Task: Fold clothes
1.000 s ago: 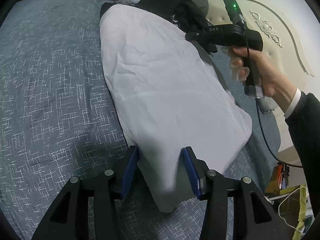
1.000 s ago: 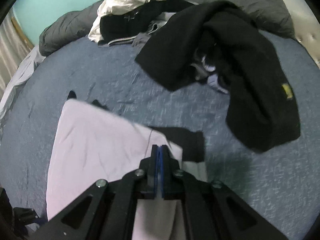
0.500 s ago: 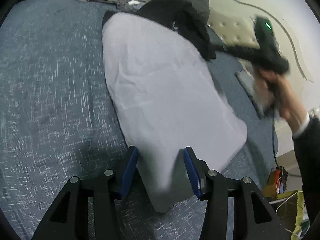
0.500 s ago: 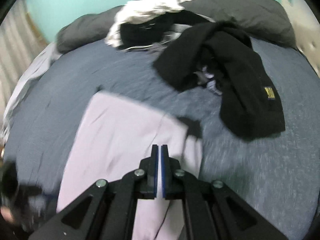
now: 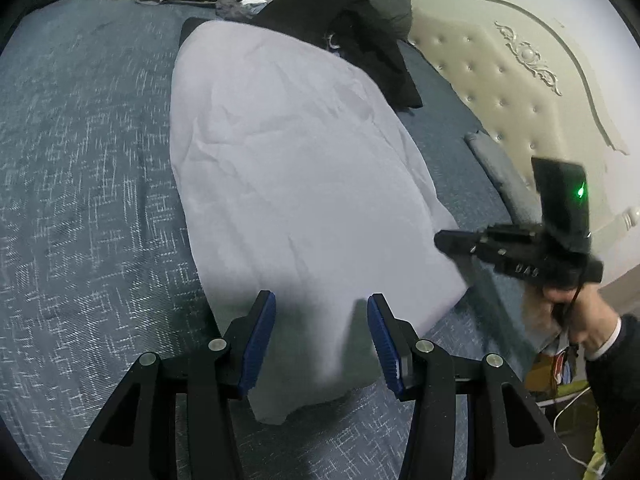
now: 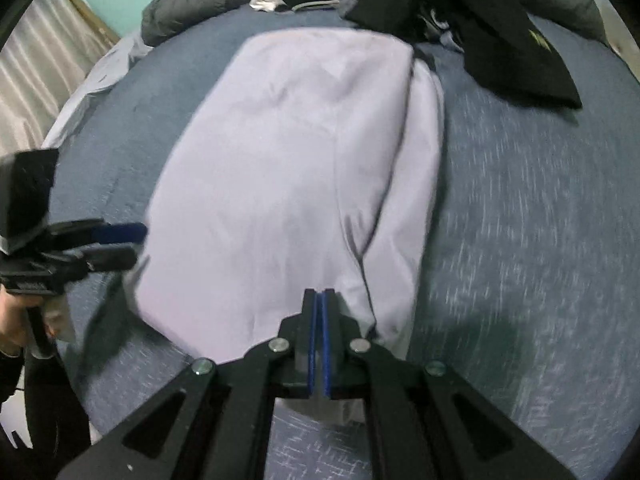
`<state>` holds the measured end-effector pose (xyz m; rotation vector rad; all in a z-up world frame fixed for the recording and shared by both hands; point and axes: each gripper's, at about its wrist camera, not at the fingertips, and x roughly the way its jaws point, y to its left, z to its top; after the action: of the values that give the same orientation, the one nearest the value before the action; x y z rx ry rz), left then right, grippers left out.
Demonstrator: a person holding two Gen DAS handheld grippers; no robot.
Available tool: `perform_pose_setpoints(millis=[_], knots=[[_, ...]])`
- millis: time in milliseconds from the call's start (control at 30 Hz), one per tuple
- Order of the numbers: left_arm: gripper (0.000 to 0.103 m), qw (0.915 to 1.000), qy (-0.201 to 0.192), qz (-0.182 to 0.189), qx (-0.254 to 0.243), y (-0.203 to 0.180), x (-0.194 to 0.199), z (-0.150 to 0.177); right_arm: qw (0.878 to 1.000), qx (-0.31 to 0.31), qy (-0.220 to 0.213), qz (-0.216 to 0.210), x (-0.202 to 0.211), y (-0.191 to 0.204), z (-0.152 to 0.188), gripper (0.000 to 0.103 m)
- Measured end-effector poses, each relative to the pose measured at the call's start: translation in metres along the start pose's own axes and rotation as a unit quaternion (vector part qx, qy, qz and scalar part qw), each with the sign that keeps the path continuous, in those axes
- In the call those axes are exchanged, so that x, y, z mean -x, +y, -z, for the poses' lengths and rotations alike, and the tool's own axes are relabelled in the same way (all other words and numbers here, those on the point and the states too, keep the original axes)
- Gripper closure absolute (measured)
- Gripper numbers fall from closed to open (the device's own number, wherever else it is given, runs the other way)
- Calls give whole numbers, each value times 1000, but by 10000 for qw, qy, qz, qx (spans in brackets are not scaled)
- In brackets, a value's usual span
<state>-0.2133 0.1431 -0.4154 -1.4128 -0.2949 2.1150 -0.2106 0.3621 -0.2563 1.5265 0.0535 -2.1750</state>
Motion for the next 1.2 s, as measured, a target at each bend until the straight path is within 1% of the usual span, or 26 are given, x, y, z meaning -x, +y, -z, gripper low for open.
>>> perform_pose_setpoints(millis=[67, 100, 200, 233, 300, 367, 400, 433, 500, 600, 667, 700, 733, 833, 900, 1200], knots=[[52, 10000, 18, -48, -18, -6, -1, -3, 9999, -130, -43, -34, 2, -1, 2, 103], [52, 10000, -10, -48, -13, -3, 5, -3, 9998, -194, -65, -51, 3, -2, 3, 103], [52, 9998, -160, -57, 70, 10, 25, 1, 9994, -225, -259, -65, 27, 0, 2, 102], [52, 9997, -184, -54, 130, 13, 27, 1, 9992, -281, -281, -71, 32, -2, 2, 100], [51, 9995, -123, -3, 286, 23, 25, 2, 9980, -541, -302, -105, 41, -12, 3, 99], [51, 9991, -9, 85, 414, 29, 20, 5, 9957, -866, -253, -205, 43, -25, 7, 89], [50, 9988, 45, 135, 469, 31, 17, 6, 9940, -1040, -199, -260, 44, -32, 9, 72], [44, 9983, 87, 192, 537, 33, 14, 8, 9920, -1212, -145, -315, 44, -39, 12, 58], [38, 9972, 145, 288, 672, 39, 13, 13, 9896, -1373, -52, -415, 41, -47, 12, 55], [37, 9957, 215, 410, 804, 48, 11, 22, 9863, -1562, 150, -519, 31, -53, 19, 43], [37, 9949, 253, 461, 858, 49, 6, 25, 9835, -1659, 222, -689, 24, -55, 21, 42], [35, 9946, 268, 479, 881, 50, 4, 27, 9818, -1718, 233, -780, 22, -54, 21, 41], [33, 9943, 284, 494, 896, 51, 0, 27, 9810, -1732, 242, -834, 19, -54, 21, 40], [32, 9931, 310, 575, 974, 53, -10, 29, 9798, -1739, 337, -933, 7, -50, 15, 34], [31, 9923, 271, 619, 1041, 55, -17, 31, 9791, -1734, 434, -967, -1, -49, 10, 34], [31, 9886, 147, 894, 1201, 60, -41, 28, 9778, -1680, 562, -1123, -22, -49, -3, 34]])
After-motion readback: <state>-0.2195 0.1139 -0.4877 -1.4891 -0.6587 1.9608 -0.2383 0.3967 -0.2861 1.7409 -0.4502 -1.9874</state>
